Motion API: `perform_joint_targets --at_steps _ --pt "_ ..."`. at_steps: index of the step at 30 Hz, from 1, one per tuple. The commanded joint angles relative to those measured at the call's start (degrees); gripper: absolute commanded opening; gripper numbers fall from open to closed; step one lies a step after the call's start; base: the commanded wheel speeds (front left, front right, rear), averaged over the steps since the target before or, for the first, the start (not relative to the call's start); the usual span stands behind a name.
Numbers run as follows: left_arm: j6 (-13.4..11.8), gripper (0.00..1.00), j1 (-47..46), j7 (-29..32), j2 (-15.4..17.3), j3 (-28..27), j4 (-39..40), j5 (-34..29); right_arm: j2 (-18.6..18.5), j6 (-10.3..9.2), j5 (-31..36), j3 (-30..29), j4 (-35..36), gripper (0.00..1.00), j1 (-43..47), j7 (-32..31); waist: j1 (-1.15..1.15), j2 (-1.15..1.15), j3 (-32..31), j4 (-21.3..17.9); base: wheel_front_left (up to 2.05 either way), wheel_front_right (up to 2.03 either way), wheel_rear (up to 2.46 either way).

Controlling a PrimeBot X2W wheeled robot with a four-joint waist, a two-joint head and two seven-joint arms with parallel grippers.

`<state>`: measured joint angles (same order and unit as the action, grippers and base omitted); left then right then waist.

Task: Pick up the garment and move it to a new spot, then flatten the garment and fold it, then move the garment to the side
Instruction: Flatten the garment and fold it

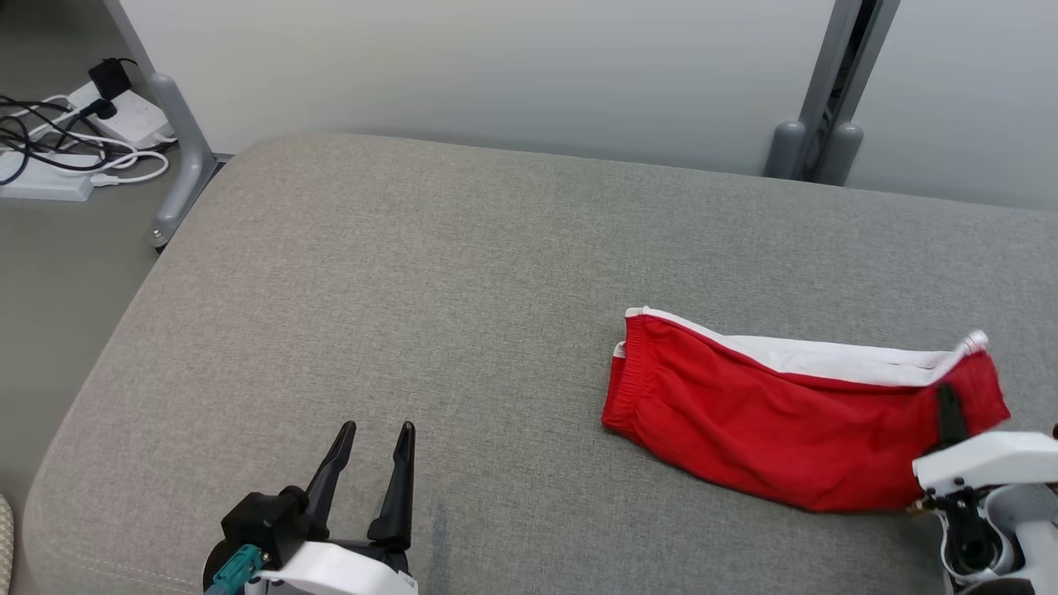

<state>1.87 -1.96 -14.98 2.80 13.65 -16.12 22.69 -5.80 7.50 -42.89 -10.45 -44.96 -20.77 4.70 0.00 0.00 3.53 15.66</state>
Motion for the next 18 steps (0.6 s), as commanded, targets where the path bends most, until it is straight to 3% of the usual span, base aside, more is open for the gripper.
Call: perform_joint_targets --at_steps 1,7,13,18 --pt "-0.1 1.0 -0.5 -0.2 0.3 -0.3 0.0 -0.4 -0.1 -0.03 0.1 0.3 0.7 0.0 -0.6 0.6 0.0 0.0 0.0 0.1 0.0 0.0 0.0" --pt "0.0 1.0 -0.2 -0.2 0.2 -0.3 -0.4 -0.3 1.0 -0.03 -1.1 5.4 8.6 0.0 -0.6 3.6 0.0 0.0 -0.3 0.6 0.0 0.0 0.0" --pt "-0.2 1.0 0.0 -0.2 0.3 0.1 -0.6 -0.1 1.9 -0.03 -3.4 15.2 18.7 0.0 1.7 4.6 0.0 0.0 -0.7 1.5 0.0 0.0 0.0" --pt "-0.1 1.0 0.1 -0.2 0.2 0.2 -0.8 -0.2 1.8 -0.03 -3.4 21.4 22.3 0.0 3.3 4.2 0.0 0.0 -0.7 2.3 0.0 0.0 0.0"
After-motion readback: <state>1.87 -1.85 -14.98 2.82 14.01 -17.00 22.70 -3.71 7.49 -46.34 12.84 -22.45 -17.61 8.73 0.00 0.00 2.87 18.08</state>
